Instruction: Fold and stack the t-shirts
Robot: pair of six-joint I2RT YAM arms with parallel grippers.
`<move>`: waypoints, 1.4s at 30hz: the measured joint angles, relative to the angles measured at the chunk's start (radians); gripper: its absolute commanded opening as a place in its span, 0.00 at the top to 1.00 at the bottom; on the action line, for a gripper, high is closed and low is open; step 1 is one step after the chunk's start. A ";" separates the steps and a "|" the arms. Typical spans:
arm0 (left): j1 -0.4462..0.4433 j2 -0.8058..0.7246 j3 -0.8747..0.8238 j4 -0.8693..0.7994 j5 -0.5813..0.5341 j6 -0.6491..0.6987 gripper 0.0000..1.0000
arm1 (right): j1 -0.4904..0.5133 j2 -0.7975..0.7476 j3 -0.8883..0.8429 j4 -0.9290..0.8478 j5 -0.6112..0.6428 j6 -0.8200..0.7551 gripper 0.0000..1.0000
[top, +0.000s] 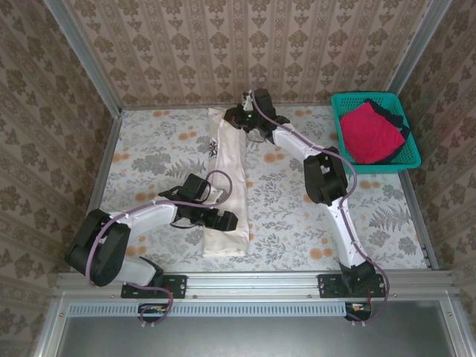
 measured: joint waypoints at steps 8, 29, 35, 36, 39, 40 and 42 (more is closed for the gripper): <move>0.000 0.001 0.000 0.001 0.000 0.000 0.00 | 0.001 -0.001 -0.166 0.016 0.005 -0.005 1.00; 0.000 0.017 0.010 0.003 0.011 0.000 0.00 | -0.074 -0.126 -0.341 0.035 0.098 -0.040 0.44; 0.001 0.017 0.009 0.007 0.013 0.000 0.00 | -0.111 -0.043 -0.188 0.000 0.148 -0.033 0.52; 0.001 0.017 0.009 0.010 0.014 0.000 0.00 | -0.115 -0.023 -0.155 -0.012 0.154 -0.034 0.52; 0.001 0.021 0.009 0.022 0.016 -0.003 0.00 | -0.122 0.038 -0.065 -0.052 0.174 -0.035 0.51; 0.001 0.021 0.007 0.026 0.018 -0.003 0.00 | -0.124 0.056 -0.039 -0.066 0.179 -0.035 0.50; 0.001 0.021 0.006 0.029 0.018 -0.003 0.00 | -0.127 0.089 0.003 -0.091 0.186 -0.035 0.50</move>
